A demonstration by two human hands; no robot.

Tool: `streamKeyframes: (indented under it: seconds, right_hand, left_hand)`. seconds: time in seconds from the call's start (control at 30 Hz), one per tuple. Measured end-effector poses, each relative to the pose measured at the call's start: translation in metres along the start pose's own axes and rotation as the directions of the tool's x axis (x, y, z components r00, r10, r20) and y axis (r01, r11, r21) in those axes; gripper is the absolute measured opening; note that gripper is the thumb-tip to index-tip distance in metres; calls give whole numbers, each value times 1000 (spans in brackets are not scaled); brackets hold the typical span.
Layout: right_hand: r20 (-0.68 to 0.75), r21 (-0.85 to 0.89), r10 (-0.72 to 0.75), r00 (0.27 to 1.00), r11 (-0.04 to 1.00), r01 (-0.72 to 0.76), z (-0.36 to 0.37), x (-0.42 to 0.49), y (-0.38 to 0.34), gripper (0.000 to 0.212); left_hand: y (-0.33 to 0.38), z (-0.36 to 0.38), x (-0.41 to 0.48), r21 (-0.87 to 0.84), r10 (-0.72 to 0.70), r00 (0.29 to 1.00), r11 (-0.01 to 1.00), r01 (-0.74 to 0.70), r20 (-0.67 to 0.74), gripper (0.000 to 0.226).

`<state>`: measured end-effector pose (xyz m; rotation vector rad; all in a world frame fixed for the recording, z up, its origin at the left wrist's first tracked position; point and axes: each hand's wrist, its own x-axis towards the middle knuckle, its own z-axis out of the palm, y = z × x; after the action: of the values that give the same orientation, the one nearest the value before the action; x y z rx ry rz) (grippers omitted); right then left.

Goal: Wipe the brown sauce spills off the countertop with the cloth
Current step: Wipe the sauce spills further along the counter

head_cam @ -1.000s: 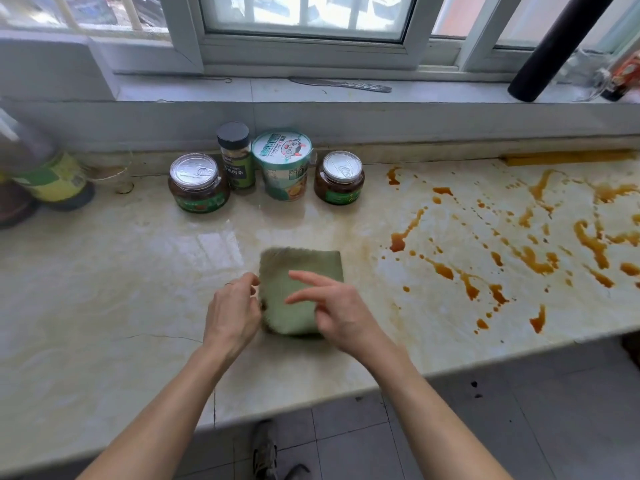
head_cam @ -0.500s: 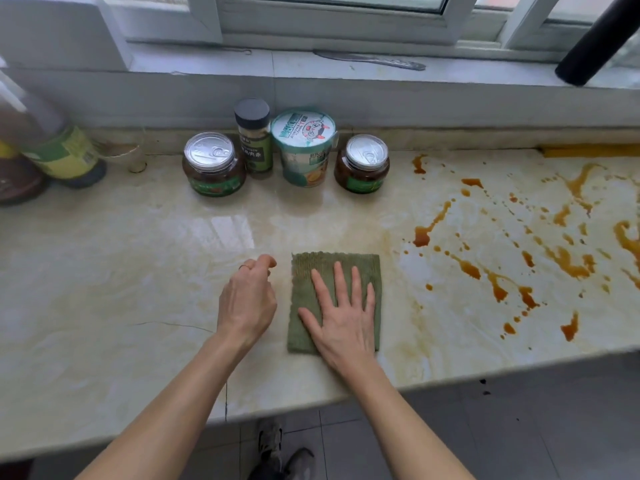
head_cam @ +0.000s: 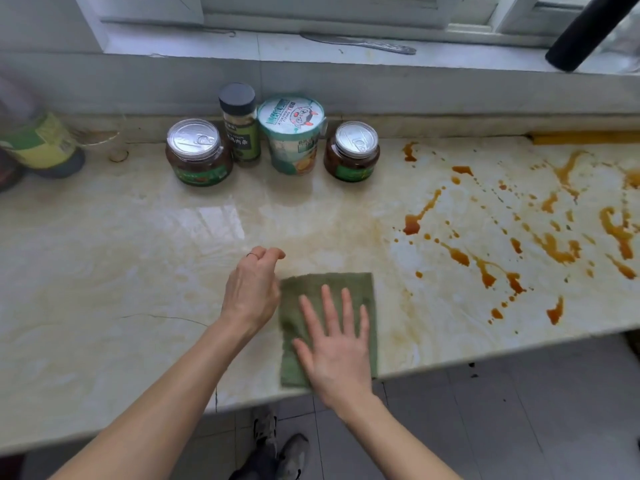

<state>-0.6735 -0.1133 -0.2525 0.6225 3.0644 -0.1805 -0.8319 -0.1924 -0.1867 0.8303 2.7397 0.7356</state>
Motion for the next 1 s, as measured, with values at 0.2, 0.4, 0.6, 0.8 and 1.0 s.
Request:
streamKeyframes:
  seconds: [0.2,0.4,0.6,0.8,1.0]
  right_hand:
    - [-34,-28,-54,998,998,53,-10,18,48,60]
    - [-63,7,61,996,998,-61,-1,-13,9,66]
    - [-44,-16,-124,991,992,124,-9,-23,68,58]
    - [-53,-5,142,988,990,-143,-14,-28,101,61]
    - [1,29,-254,967,967,254,-17,-17,129,55]
  left_hand:
    - [8,7,1,-24,50,995,999,-48,91,45]
    - [17,8,2,-14,90,991,996,-89,100,48]
    - [34,19,-5,33,94,986,994,-100,138,52]
    - [50,31,-9,141,21,978,989,-50,206,59]
    - [62,47,-16,190,-50,967,982,2,250,68]
